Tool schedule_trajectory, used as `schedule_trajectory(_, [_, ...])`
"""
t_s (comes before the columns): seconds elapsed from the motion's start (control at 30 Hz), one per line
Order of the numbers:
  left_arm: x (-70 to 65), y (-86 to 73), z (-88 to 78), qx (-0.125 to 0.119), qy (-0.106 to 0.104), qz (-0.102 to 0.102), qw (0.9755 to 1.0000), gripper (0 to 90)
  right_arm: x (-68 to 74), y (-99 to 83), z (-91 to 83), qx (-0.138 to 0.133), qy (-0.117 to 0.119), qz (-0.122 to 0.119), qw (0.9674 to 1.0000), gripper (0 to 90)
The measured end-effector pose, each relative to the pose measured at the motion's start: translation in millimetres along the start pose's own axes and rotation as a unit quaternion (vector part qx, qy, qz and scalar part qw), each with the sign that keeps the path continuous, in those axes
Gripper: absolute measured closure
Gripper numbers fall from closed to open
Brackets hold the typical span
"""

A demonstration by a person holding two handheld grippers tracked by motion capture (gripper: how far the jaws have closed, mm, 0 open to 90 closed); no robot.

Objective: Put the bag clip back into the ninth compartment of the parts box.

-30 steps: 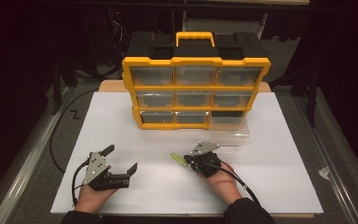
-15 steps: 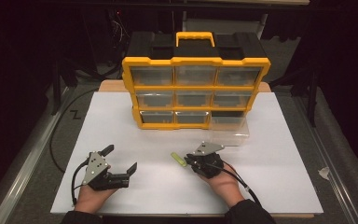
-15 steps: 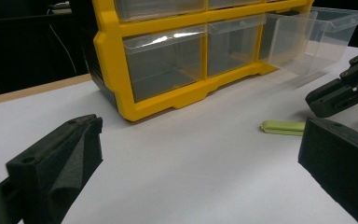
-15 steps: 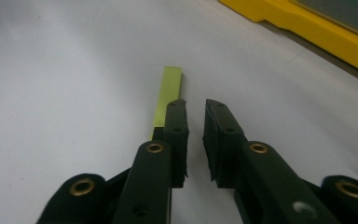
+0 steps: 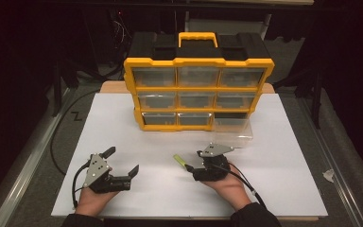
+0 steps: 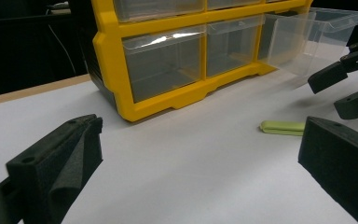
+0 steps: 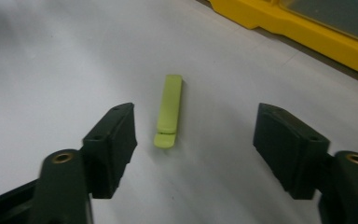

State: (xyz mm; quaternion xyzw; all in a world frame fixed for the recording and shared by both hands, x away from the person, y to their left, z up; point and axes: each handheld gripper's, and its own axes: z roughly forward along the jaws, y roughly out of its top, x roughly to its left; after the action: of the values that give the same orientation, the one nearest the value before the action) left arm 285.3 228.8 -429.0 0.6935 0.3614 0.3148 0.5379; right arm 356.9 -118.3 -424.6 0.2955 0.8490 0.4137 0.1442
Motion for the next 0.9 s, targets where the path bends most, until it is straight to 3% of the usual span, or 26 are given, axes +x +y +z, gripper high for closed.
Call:
schedule_trajectory(0.27, [-0.1, -0.1, 0.3, 0.001, -0.001, 0.001, 1.0, 0.1, 4.7, 3.4, 2.7, 0.0, -0.015, -0.012, 0.9998, 1.3])
schedule_trajectory(0.6, [-0.2, -0.3, 0.6, 0.003, -0.002, 0.001, 1.0, 0.1, 12.7, 10.9, 9.4, 0.007, -0.006, -0.036, 0.9993, 1.2])
schedule_trajectory(0.7, [0.1, -0.3, 0.5, 0.002, -0.002, 0.001, 1.0, 0.1, 13.8, 13.4, 14.1, 0.007, 0.0, -0.03, 0.9995, 1.3])
schedule_trajectory(0.9, [0.3, -0.4, 0.4, 0.002, -0.001, 0.0, 1.0, 0.1, 14.1, 16.0, 23.7, 0.015, -0.001, -0.018, 0.9997, 14.0])
